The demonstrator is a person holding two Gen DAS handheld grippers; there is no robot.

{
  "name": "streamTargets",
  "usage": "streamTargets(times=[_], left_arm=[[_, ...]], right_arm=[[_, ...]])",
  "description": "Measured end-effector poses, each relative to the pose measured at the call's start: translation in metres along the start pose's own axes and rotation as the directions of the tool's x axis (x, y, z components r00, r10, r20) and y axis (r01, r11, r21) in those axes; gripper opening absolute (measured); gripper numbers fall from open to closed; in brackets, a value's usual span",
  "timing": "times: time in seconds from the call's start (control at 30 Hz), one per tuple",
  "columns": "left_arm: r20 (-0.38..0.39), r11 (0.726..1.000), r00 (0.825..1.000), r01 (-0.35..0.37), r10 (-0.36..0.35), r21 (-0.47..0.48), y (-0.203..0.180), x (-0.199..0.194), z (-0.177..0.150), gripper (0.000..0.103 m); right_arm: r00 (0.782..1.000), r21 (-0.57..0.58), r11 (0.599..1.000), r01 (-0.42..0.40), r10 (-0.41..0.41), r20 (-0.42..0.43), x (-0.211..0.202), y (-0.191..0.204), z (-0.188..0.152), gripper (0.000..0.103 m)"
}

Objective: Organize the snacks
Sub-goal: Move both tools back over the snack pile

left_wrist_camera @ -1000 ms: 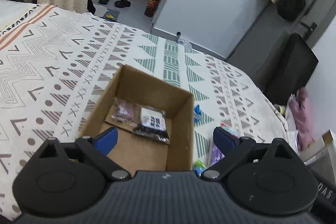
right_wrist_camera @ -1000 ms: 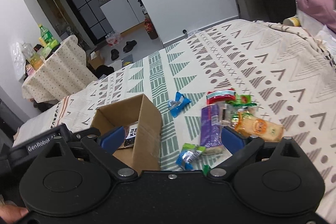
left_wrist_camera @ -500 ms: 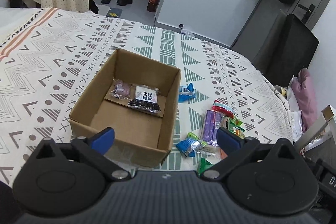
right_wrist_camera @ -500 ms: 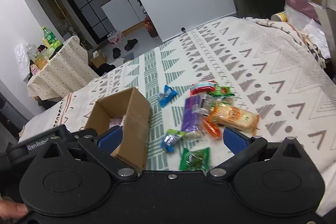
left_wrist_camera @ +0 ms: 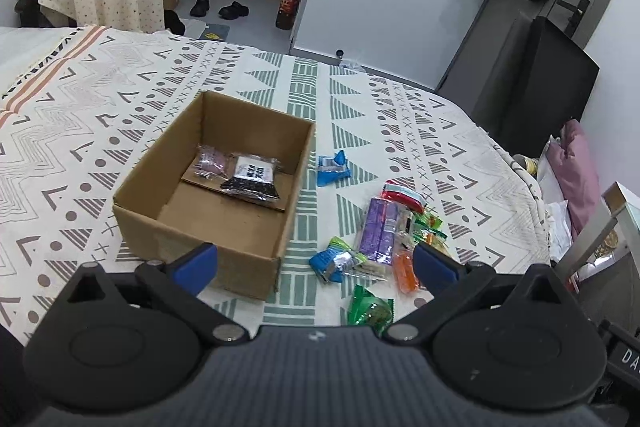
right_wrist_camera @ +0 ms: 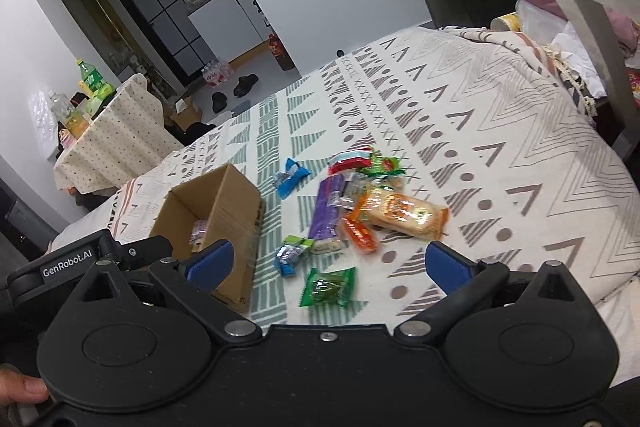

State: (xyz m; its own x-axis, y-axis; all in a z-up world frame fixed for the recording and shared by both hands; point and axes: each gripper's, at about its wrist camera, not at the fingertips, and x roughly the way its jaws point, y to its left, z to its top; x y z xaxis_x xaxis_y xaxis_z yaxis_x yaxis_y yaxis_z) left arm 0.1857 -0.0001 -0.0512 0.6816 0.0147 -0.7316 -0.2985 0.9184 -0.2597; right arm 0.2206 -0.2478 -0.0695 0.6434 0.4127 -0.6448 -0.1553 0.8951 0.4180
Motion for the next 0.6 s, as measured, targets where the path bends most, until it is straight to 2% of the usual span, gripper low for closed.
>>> streamTargets(times=[0.27, 0.4, 0.47, 0.6], left_arm=[[-0.018, 1.000, 1.000, -0.001, 0.001, 0.026, -0.020, 0.005, -0.013, 0.103], [-0.047, 0.999, 0.999, 0.000, 0.002, 0.045, -0.029, 0.012, -0.019, 0.103], [-0.054, 0.998, 0.998, 0.027, -0.024, 0.058, -0.034, 0.015, -0.022, 0.103], [-0.073, 0.996, 0.997, 0.038, -0.032, 0.078, -0.042, 0.027, -0.028, 0.103]], right_arm=[[1.000, 0.022, 1.000, -0.017, 0.017, -0.004, -0.005, -0.035, -0.001, 0.103], [0.997, 0.028, 0.997, -0.072, 0.073, -0.033, 0.002, -0.051, -0.005, 0.102], [0.994, 0.044, 0.994, -0.098, 0.100, -0.044, 0.006, -0.057, -0.008, 0.101], [0.991, 0.085, 0.989, -0.119, 0.124, -0.048, 0.016, -0.068, -0.010, 0.097]])
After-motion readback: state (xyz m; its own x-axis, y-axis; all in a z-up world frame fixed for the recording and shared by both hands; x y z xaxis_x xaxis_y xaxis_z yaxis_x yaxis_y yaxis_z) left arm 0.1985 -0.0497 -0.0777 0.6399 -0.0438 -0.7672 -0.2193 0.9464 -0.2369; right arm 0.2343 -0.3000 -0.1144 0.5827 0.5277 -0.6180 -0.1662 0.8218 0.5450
